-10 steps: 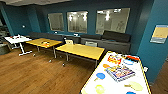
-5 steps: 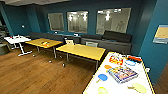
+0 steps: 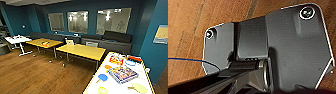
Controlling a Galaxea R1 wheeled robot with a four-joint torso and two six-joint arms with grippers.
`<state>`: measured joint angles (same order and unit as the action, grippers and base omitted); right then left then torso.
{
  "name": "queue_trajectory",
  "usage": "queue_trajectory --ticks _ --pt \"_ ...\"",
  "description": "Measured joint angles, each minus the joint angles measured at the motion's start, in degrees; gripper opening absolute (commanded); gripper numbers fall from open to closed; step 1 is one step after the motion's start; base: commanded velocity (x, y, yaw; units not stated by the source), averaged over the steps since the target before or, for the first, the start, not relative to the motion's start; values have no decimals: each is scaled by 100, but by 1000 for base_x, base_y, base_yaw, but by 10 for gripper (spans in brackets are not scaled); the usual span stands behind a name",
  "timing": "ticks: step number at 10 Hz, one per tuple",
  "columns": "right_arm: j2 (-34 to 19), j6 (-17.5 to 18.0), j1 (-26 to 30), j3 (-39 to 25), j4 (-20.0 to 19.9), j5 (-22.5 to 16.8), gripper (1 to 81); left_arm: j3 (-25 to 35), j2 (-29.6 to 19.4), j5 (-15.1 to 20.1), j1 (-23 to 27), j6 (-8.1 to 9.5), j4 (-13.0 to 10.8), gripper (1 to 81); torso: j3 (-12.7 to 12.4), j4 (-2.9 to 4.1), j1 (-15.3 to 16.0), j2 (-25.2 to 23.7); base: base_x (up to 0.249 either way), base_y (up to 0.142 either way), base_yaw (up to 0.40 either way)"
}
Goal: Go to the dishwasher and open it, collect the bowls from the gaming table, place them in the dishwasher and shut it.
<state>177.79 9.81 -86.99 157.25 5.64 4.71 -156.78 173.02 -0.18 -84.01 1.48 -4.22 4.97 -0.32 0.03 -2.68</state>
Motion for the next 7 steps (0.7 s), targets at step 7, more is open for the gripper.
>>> queue_trajectory --ticks 7 --pt "-2 0 -2 0 0 0 811 0 -9 0 0 0 -2 811 0 0 -2 0 0 0 -43"
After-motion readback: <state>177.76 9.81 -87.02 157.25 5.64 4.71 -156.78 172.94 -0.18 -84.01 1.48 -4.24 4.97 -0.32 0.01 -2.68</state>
